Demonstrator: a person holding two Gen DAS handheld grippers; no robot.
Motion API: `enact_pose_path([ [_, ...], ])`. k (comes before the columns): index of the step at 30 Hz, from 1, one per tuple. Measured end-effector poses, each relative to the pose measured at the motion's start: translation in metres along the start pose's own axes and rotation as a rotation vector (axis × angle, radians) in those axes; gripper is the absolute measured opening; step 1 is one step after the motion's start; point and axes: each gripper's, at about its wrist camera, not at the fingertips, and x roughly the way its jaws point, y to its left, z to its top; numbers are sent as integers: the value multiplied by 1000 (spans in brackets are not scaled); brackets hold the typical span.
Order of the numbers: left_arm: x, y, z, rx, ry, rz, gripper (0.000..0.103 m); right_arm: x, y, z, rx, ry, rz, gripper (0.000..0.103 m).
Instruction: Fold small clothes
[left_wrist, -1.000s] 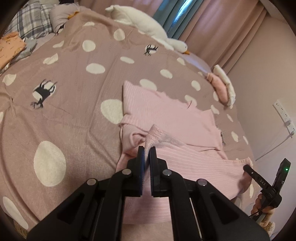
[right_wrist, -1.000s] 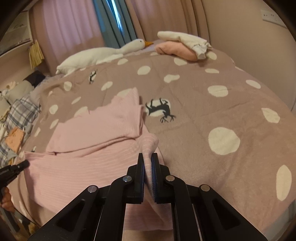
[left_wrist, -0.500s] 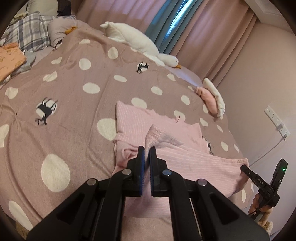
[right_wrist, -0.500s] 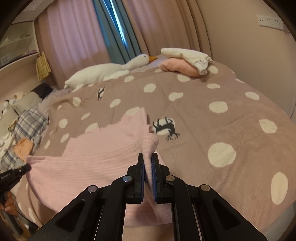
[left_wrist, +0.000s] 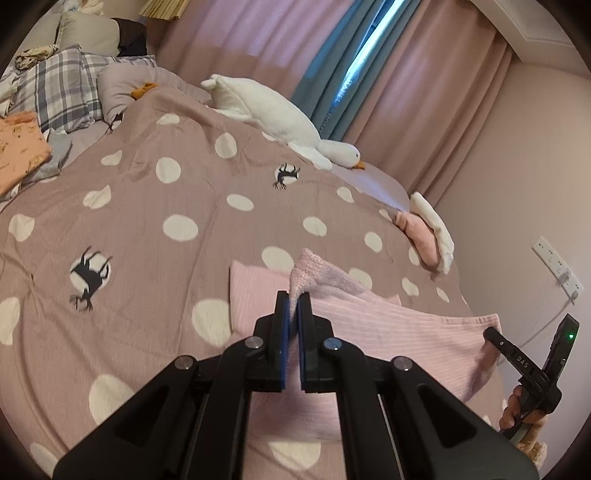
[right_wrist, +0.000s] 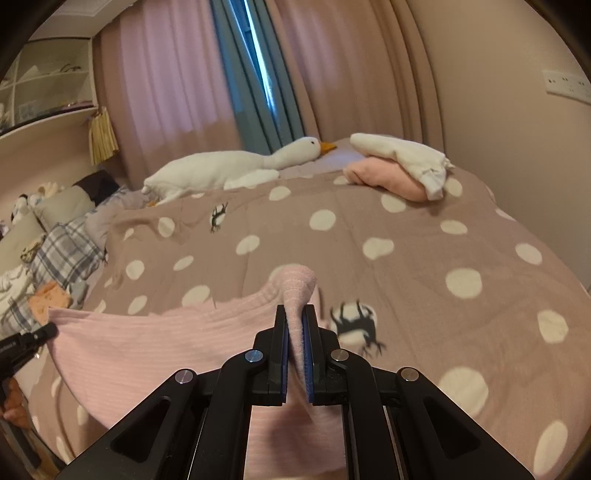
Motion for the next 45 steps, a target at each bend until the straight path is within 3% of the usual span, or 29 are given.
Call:
enact_pose_path([
  [10, 29, 7, 28, -47, -34, 96, 3, 31, 10, 33, -47, -34, 61, 8],
  [23, 65, 20, 49, -86, -18, 211, 3, 80, 21, 64, -89, -46, 146, 8],
  [30, 102, 30, 48, -108, 37, 269, 3, 122, 13, 58, -68, 28, 133, 8],
  [40, 142, 32, 50, -53, 102, 336, 3, 159, -2, 56, -21, 100, 129, 8],
  [45, 160, 43, 50, -83, 131, 343, 3, 175, -12, 53, 57, 138, 158, 8],
])
